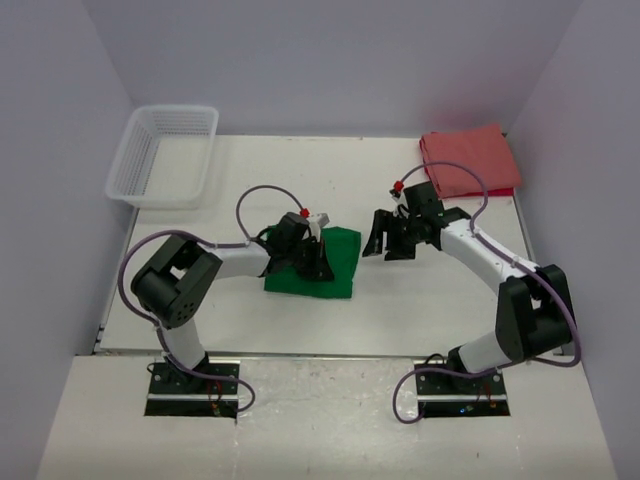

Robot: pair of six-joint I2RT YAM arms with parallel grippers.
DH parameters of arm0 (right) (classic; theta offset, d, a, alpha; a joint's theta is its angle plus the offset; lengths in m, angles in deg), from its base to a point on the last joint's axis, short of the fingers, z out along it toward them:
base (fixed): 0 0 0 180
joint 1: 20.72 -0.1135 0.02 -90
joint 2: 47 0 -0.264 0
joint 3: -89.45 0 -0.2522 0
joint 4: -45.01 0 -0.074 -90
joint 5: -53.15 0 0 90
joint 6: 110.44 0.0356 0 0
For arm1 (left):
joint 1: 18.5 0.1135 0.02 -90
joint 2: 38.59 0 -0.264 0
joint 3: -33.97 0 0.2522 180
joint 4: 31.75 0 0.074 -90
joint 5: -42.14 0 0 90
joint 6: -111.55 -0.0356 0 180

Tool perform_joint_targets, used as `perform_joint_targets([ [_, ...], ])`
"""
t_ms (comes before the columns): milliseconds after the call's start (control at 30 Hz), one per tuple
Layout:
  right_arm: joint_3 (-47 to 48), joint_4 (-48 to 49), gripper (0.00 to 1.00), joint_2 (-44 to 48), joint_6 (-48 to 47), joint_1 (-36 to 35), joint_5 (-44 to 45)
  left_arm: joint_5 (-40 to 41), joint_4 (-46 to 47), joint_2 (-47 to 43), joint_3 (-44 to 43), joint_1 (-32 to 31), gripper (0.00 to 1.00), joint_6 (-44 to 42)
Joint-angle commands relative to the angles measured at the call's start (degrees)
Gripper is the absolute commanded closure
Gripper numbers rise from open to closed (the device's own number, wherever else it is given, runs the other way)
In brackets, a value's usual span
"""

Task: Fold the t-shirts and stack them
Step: Put the neatly folded tshirt into the corner of the board with the right arm

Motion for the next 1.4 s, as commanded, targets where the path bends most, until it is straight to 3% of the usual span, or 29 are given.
perform_joint_targets([
  [0,-3.0,4.3,0.29,0.3,2.1,-2.1,3.1,0.5,-0.2,-4.4,4.8,-1.2,1.0,1.5],
  [267,-14.7,13.8,0.23,3.1,8.7,-6.3,2.5,0.9,0.4,-11.1,10.0,-4.1,1.0,4.0],
  [633,-26.8,25.2,0.24,5.2,17.7,-12.5,5.2,-0.7,3.8,-2.8,4.0,-9.8,1.0,6.2],
  [1000,-28.6,23.5,0.24,6.3,19.7,-12.5,10.3,-0.4,0.9,0.7,-2.4,-10.0,1.0,3.8],
  [1367,-24.9,20.6,0.23,4.4,20.1,-12.5,14.5,5.2,-10.1,-11.3,-3.7,-10.0,1.0,1.5],
])
